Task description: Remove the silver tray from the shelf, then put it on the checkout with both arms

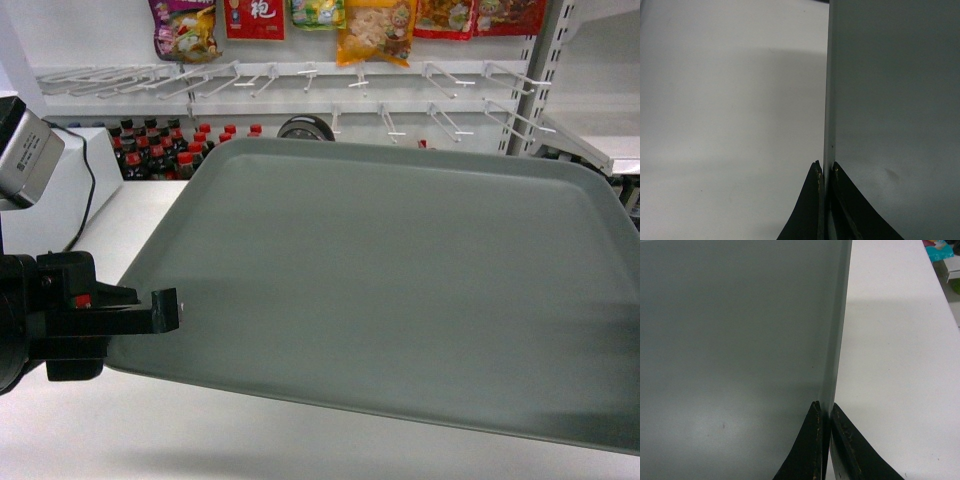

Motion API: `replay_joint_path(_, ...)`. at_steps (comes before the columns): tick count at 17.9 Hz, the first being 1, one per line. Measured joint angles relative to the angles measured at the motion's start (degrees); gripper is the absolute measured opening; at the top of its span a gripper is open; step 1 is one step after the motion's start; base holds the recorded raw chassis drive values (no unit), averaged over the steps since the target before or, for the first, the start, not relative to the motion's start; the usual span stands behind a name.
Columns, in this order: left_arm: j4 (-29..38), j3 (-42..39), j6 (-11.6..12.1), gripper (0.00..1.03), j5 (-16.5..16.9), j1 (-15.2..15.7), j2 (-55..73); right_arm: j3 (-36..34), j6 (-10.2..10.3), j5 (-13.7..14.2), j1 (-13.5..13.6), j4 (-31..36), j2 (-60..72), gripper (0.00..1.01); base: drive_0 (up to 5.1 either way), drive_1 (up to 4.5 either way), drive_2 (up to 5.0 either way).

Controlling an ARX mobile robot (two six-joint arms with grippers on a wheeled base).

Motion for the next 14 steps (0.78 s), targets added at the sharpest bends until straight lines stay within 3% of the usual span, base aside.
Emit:
replay_joint_path(8, 0.13, 0.00, 0.00, 0.02, 0.00, 0.00, 0.00, -0.02, 0.00, 0.00, 0.00, 0.07, 0.00, 0.03, 0.0, 0.00, 0.0)
replay_joint_path(9, -9.31, 3.10, -0.20, 0.02, 7.30, 2.45, 0.94, 3.85, -5.44, -1.03, -0.81, -8.46, 2.19, 0.03, 0.0, 0.00, 0.0)
replay_joint_path(10, -10.01, 8.59, -1.01, 0.02, 18.82, 6.60, 10.51, 10.64, -13.46, -1.77, -2.03, -4.63, 14.23, 0.03, 0.0, 0.00, 0.0)
replay_joint_path(11, -8.52, 12.50, -0.85, 0.02, 21.31, 7.89, 17.07, 16.92, -15.61, -2.51, -2.23, -2.49, 22.67, 0.03, 0.0, 0.00, 0.0)
replay_joint_path(14, -7.56, 17.35, 0.07, 0.02, 21.68, 8.79, 23.28, 24.50, -16.87, -1.70, -0.92, -1.03, 32.74, 0.03, 0.0, 0.00, 0.0)
